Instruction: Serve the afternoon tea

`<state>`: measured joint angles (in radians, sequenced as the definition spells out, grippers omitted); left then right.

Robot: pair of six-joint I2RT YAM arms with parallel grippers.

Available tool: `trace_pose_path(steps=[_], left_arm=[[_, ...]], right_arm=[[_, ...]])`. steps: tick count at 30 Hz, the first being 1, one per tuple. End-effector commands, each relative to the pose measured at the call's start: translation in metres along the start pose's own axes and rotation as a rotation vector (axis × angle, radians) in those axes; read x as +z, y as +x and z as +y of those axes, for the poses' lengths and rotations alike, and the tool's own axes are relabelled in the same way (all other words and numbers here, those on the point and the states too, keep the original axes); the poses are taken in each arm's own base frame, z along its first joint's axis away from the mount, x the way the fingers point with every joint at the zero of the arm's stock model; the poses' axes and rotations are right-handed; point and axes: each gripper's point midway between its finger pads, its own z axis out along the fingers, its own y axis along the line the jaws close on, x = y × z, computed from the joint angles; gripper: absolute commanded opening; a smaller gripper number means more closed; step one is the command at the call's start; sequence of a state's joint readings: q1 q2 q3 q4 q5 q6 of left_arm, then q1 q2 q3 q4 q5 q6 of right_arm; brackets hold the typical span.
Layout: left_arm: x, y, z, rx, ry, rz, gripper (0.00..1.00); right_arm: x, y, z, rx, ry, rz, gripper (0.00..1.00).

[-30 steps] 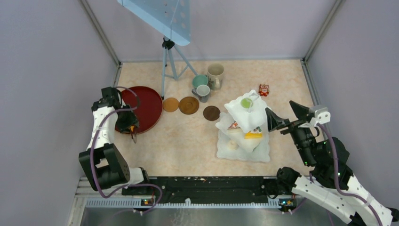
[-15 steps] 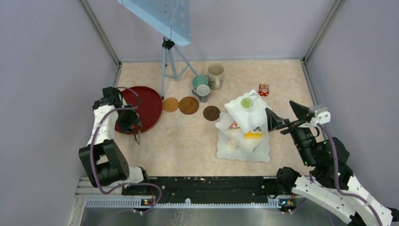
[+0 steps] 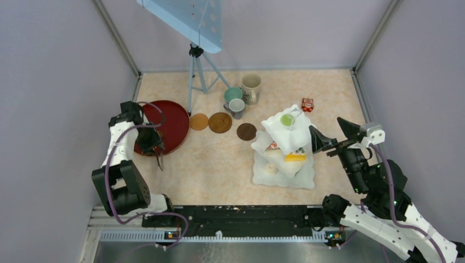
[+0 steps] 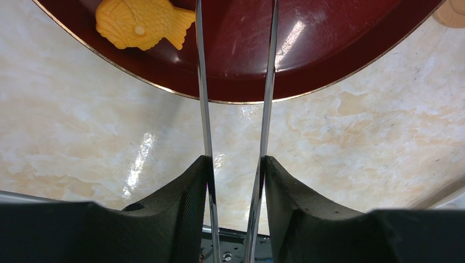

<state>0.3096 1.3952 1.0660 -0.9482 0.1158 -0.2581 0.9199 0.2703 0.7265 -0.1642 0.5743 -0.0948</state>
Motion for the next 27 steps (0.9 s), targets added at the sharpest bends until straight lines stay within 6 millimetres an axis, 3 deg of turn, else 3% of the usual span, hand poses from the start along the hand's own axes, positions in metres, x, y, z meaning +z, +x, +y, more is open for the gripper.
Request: trace_pose_path(steps=[1,8,16,27], left_arm=[[-0.011,-0.012,-0.003,0.031,-0.004,-0.043,0.43],[-0.014,-0.015,-0.012,0.05,0.031,-0.05,0.47],[-0.034,-0.031,-0.024,0.053,0.079,-0.127,0.38],[-0.047,-0.036,-0.032,0.074,0.104,-0.151,0.32]], right_arm=[[0.0,-0.006,0.001,0.01,-0.005,-0.025,0.96],[0.0,-0.005,0.001,0.011,-0.004,-0.025,0.96],[0.002,-0.006,0.002,0.009,-0.005,-0.023,0.96],[0.003,-0.006,0.002,0.007,-0.002,-0.02,0.95]])
